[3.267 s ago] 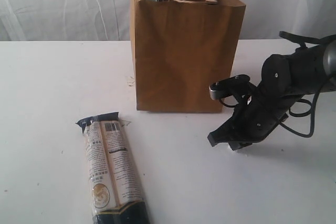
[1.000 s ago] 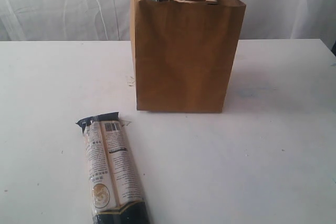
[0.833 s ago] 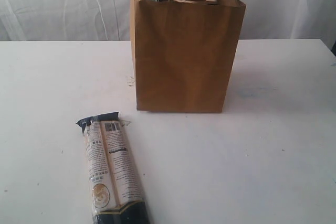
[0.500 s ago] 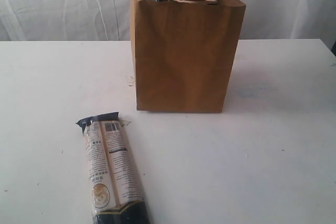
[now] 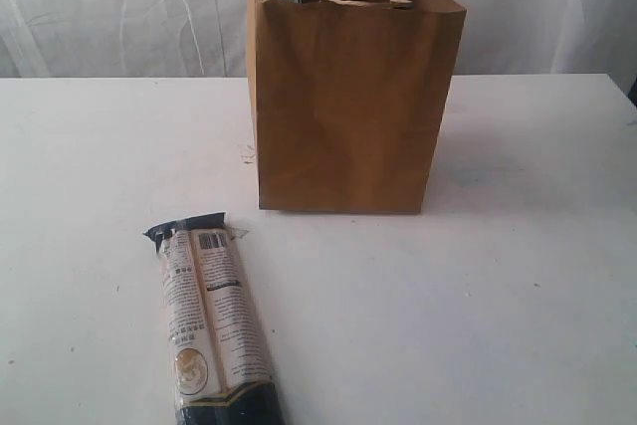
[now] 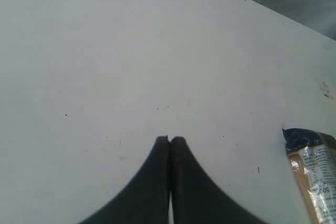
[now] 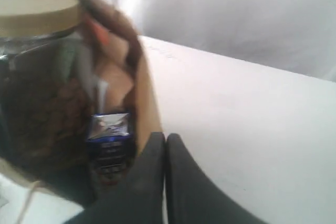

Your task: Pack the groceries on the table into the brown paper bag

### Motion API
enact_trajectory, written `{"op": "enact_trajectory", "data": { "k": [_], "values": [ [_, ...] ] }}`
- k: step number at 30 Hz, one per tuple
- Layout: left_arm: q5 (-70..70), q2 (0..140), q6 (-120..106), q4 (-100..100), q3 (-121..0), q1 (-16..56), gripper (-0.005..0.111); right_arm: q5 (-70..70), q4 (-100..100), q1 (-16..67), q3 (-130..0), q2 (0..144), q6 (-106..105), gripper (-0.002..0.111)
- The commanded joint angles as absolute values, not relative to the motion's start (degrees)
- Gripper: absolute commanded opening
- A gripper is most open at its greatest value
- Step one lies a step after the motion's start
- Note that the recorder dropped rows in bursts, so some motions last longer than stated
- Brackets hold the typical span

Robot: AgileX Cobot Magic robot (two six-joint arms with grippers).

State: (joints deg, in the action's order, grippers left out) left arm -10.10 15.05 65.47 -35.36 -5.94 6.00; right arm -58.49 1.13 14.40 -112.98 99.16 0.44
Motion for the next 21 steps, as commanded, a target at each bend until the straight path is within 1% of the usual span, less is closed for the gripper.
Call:
{"op": "enact_trajectory", "data": {
  "k": [1, 3, 6, 9, 12, 14, 16, 18, 21],
  "values": [
    [-10.2, 14.7, 65.6, -35.2, -5.7, 6.3, 0.000, -59.1, -0.5, 7.1, -110.1, 95.4, 5.0, 0.000],
    [-10.2, 14.7, 65.6, -35.2, -5.7, 6.3, 0.000, -57.1, -0.6, 4.7, -106.2, 92.4, 5.0, 0.000],
    [-10.2, 14.7, 65.6, -35.2, -5.7, 6.3, 0.000, -47.7, -1.0, 2.8, -95.4, 84.4, 4.7, 0.000],
    [-10.2, 14.7, 65.6, -35.2, -5.7, 6.3, 0.000, -31.2, -1.4, 2.8, -81.2, 72.6, 4.7, 0.000],
    [-10.2, 14.7, 65.6, -35.2, -5.7, 6.3, 0.000, -10.8, -1.6, 2.9, -65.3, 59.4, 4.7, 0.000],
    [-10.2, 14.7, 65.6, -35.2, -5.7, 6.3, 0.000, -2.2, -1.8, 2.8, -55.3, 52.3, 2.2, 0.000],
    [-10.2, 14.7, 65.6, -35.2, -5.7, 6.3, 0.000, -1.0, -1.8, 2.8, -48.2, 47.2, 0.5, 0.000],
    [-10.2, 14.7, 65.6, -35.2, -5.7, 6.3, 0.000, -3.6, -1.8, 2.8, -41.9, 43.2, 0.4, 0.000],
    [-10.2, 14.7, 65.6, -35.2, -5.7, 6.3, 0.000, -13.2, -0.7, 2.9, -35.2, 37.8, 3.2, 0.000]
  ]
}}
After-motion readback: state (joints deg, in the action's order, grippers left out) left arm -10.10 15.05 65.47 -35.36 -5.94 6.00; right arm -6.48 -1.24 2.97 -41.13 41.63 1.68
